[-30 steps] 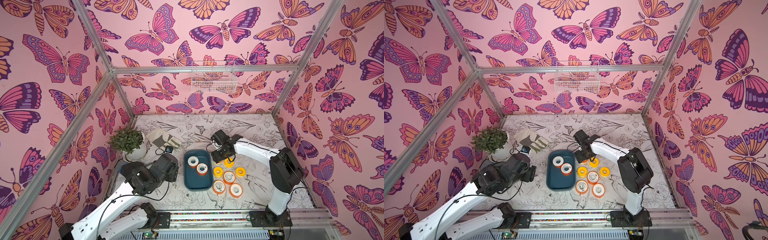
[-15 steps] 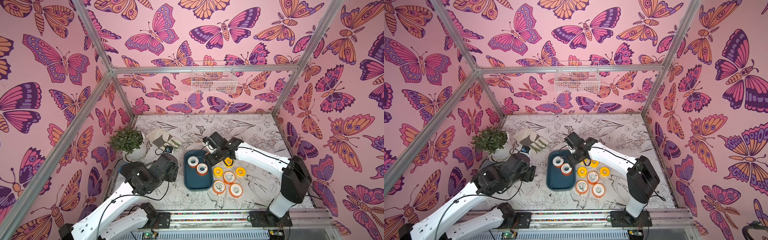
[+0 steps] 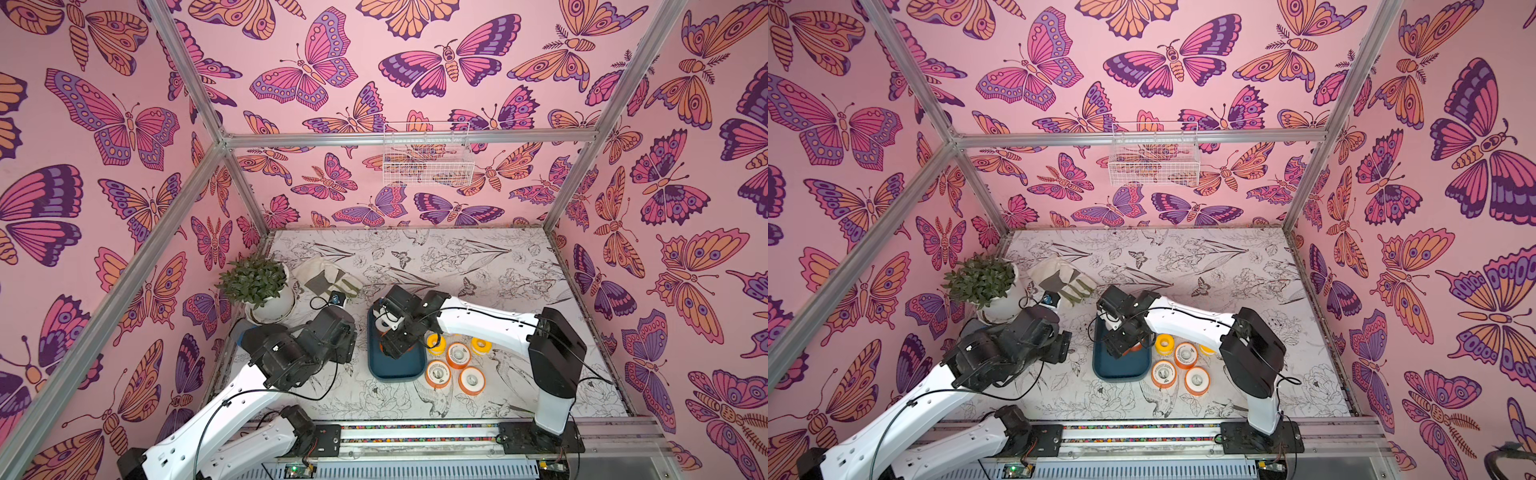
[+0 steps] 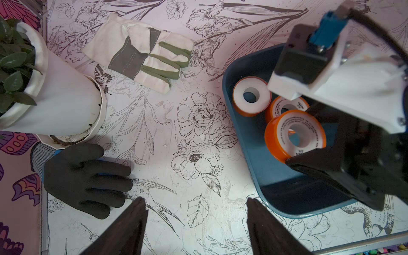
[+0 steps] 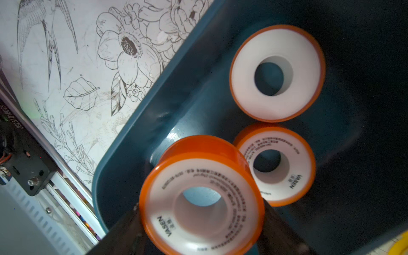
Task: Put the sealing tape into the storage box
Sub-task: Place the sealing tape in the storage box.
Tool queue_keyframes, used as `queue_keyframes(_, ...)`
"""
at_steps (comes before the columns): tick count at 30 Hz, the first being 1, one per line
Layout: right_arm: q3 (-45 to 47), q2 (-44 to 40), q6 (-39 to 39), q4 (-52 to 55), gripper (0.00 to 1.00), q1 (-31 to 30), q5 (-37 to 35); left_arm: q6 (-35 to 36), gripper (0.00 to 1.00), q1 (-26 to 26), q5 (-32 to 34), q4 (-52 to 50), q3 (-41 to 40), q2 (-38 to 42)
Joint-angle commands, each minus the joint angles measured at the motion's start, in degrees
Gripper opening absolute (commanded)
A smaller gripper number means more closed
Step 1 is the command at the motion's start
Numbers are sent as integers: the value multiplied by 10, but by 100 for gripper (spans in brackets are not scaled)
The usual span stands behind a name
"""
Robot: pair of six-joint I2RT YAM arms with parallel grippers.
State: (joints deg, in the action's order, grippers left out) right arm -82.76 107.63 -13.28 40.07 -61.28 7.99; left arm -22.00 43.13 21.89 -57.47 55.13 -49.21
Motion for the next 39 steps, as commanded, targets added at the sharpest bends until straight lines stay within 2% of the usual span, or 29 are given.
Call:
queue_keyframes(1,-8,9,-14,-12,69,-7,13,5,75,-5,-5,-5,-6,5)
queue_keyframes(15,-13,44,-16,-25,71,-19,19,5,75,-6,-8,-4,-7,8)
queue_keyframes(30,-51,58,-7,-7,87,-19,-16,6,77,-8,-16,-3,-6,0)
queue_keyframes(39,-18,-1,-2,-34,82,-14,-49,6,77,-9,-16,-3,-6,-2)
